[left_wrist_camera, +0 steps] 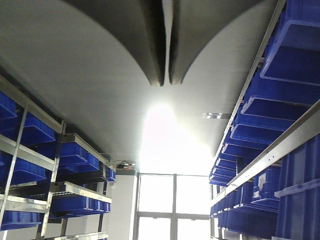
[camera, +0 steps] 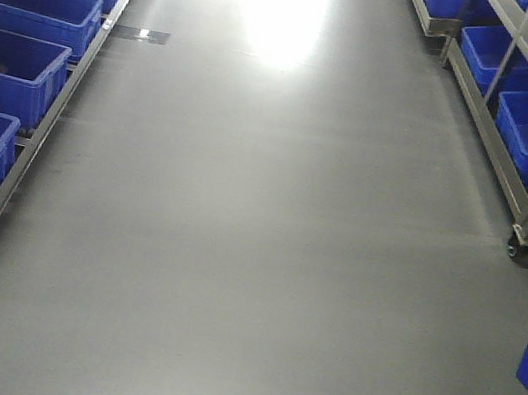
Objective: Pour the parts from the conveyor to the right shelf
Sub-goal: 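Drive down the aisle between the blue-bin shelves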
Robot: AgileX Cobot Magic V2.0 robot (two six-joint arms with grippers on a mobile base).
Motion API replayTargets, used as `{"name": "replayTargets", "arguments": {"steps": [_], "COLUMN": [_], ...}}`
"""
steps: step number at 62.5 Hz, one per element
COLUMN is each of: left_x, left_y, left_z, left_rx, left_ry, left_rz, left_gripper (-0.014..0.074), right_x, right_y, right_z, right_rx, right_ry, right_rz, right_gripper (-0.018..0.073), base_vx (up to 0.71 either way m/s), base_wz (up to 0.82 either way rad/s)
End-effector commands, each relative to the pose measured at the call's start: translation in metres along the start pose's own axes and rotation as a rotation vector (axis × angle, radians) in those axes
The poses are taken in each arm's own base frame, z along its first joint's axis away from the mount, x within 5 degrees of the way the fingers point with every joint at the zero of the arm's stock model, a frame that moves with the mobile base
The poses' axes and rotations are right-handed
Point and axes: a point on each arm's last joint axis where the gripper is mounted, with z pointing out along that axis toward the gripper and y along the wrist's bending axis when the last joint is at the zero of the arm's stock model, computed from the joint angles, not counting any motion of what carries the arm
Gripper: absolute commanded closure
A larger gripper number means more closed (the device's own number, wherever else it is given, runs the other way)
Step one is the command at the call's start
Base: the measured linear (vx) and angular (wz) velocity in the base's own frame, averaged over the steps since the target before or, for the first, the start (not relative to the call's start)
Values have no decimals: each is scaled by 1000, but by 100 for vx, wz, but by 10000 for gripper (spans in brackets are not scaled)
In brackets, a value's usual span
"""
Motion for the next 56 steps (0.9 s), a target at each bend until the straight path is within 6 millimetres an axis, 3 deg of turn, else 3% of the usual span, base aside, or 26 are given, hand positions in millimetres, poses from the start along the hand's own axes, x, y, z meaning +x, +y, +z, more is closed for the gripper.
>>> {"name": "replayTargets", "arguments": {"steps": [1,24,56], "left_x": [3,3,3], "left_y": [0,0,0], "left_z": [0,0,0], "left_rx": [5,5,5], "left_ry": [-59,-59,-58], "left_rz": [-6,-6,-6], "left_gripper": [603,603,603], "right_x": [-15,-15,-15], "right_y": [-1,-1,-1], "right_z": [-2,-2,-2], "right_rx": [15,14,15], "right_ry": [-84,-83,-82], "right_rz": [2,3,4], "right_gripper": [565,565,565], "base_vx": [24,37,57], "base_wz": [20,-11,-12]}}
